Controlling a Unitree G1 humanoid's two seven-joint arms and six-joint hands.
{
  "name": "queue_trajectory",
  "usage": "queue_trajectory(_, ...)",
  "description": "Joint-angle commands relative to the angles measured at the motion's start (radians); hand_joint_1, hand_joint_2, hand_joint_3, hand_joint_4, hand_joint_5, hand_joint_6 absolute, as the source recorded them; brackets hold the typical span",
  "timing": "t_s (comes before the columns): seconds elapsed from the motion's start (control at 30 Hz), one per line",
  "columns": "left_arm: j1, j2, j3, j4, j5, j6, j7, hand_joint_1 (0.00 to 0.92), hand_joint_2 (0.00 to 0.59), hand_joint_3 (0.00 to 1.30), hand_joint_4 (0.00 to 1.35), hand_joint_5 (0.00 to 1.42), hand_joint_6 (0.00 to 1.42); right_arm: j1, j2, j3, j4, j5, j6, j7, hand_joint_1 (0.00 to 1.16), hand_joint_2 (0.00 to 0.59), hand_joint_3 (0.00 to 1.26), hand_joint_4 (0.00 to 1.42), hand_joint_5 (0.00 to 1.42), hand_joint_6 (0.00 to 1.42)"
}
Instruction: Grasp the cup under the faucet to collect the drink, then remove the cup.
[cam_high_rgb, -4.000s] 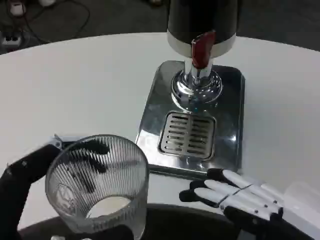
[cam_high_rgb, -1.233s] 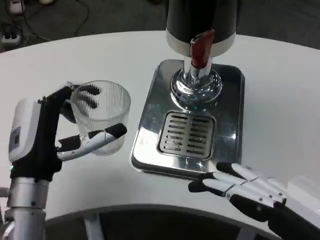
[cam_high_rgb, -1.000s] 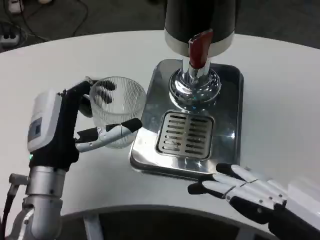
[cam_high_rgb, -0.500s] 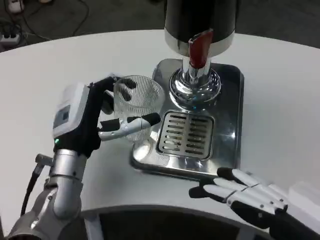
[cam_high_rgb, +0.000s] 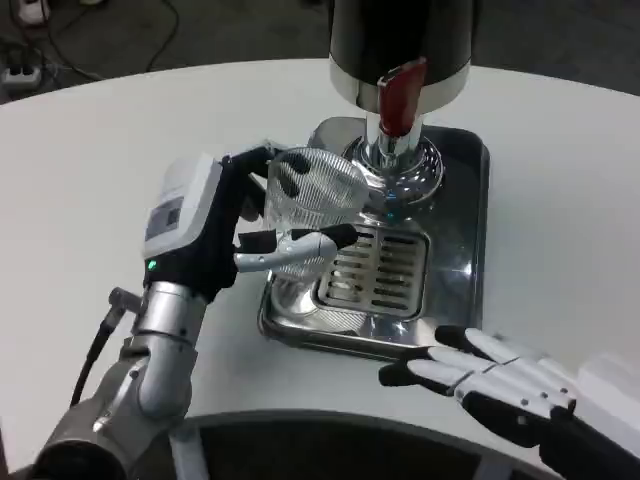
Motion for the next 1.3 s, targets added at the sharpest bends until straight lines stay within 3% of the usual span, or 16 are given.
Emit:
queue_trajectory(0.03,-0.044,-0.007,-0.011,0.019,-0.016,0.007,0.009,0.68,0.054,0.74,0.78,0.9,0.85,0.005,-0.001,-0.006,-0.014,0.011,0.007,-0.005,0.52,0.448,0.14,0.09,0.0,0.0)
queue_trajectory(0.37,-0.096,-0.038,-0.04,0.054,-0.012,0.033,0.0,0.679,0.059,0.74,0.78,0.92,0.84,0.008,0.007,0.003,-0.014,0.006,0.015,-0.007,0.52,0.448,0.14,0.09,0.0,0.0)
queue_trajectory(0.77,-0.1,-0.08,-0.089,0.066,-0.001,0.068,0.007,0.661,0.062,0.73,0.79,0.92,0.84,0.027,0.014,-0.012,-0.014,0.012,0.015,-0.007,0.52,0.448,0.14,0.09,0.0,0.0)
queue_trajectory(1.3,-0.123,-0.11,-0.105,0.093,-0.011,0.122,-0.044,0.651,0.087,0.71,0.76,0.89,0.77,0.046,0.016,-0.04,-0.014,0.027,0.017,-0.009,0.52,0.448,0.14,0.09,0.0,0.0)
